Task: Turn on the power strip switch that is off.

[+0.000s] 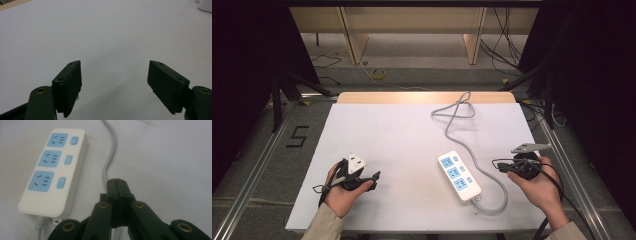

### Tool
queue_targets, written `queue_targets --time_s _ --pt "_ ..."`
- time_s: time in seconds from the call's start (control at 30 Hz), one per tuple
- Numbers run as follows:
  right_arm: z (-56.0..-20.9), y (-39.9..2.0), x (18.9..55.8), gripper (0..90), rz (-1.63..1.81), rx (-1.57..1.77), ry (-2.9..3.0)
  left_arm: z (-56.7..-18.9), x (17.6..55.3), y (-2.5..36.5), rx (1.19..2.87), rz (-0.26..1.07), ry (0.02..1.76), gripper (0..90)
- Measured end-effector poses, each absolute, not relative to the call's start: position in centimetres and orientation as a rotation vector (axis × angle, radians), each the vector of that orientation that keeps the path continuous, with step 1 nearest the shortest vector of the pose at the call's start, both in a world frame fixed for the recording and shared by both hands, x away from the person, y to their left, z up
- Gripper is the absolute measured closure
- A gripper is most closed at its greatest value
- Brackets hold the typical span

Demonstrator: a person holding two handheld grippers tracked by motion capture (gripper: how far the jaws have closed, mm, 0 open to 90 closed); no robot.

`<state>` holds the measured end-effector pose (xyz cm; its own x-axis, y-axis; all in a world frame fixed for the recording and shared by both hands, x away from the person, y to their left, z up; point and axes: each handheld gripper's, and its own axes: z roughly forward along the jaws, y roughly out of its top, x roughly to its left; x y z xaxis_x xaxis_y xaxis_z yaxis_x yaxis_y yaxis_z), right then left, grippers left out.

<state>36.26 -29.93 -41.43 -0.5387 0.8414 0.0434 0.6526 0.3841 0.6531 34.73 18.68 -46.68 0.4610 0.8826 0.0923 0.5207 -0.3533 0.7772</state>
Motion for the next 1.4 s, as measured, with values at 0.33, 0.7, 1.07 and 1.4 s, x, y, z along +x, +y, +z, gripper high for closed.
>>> queue_targets --time_s 0.33,0.7,1.07,1.4 --pt "-41.2 -29.0 36.8 90.0 0.91 1.3 2.37 -46.7 34.7 18.6 2.024 0.672 1.162 27.5" --pt "-40.7 -28.2 37.4 90.0 0.911 1.289 2.379 -46.4 34.7 18.6 2.021 0.683 1.153 27.5" --pt "-40.8 -27.9 37.7 90.0 0.889 1.308 2.395 -46.4 34.6 18.6 2.019 0.684 1.151 27.6" --pt "-40.9 -27.6 37.9 90.0 0.88 1.314 2.409 -46.4 34.6 18.6 2.017 0.688 1.15 27.6"
